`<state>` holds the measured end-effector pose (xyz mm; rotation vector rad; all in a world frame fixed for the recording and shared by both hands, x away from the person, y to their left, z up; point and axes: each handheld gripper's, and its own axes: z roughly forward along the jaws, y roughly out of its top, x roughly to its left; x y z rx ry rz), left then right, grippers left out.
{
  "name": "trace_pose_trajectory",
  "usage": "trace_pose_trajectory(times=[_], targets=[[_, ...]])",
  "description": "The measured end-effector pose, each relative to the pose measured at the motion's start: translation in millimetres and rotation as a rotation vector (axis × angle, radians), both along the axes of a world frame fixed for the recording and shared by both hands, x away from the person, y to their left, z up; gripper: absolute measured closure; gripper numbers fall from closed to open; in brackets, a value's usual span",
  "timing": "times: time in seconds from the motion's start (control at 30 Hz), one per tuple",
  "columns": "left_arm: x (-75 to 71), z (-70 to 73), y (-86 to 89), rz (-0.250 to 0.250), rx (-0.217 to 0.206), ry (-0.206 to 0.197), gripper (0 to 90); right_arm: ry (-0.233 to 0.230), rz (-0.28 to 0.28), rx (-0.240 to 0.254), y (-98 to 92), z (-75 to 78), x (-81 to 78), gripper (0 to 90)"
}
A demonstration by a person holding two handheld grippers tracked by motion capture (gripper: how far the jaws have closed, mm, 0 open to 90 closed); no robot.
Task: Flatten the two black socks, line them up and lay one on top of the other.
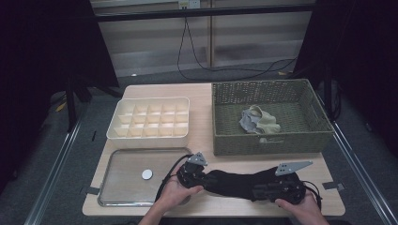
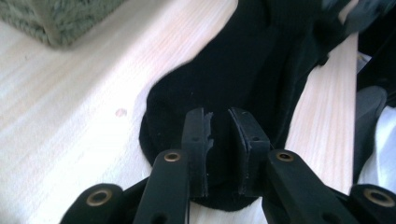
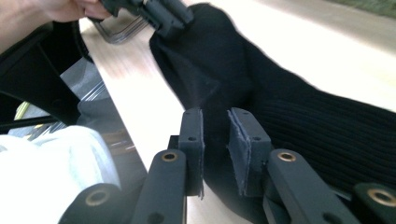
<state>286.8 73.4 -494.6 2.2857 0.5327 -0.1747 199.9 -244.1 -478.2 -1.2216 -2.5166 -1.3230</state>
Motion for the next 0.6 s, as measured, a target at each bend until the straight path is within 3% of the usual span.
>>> trace_pose_trajectory(times=[0.2, 0.33, 0.47, 0.53, 0.6], targets=[[-0.2, 2.4, 8.6, 0.008, 0.013, -0.005, 76.9, -0.007, -0.037, 0.009, -9.7, 2.5, 1.4, 75.9], [1.8, 7.0, 22.6, 0.042, -0.048, -0.004, 76.8, -0.017, -0.074, 0.002, -19.0, 3.8, 3.1, 75.9], [9.1, 14.1, 38.3, 0.108, -0.096, -0.022, 77.3, -0.026, -0.127, -0.012, -30.6, 3.6, 9.1, 75.8], [13.3, 14.1, 41.7, 0.140, -0.112, -0.018, 77.3, -0.025, -0.138, -0.018, -32.8, 3.5, 10.2, 75.4], [16.9, 11.1, 41.2, 0.140, -0.099, -0.011, 76.0, -0.032, -0.155, -0.030, -37.1, 2.7, 13.1, 74.4]])
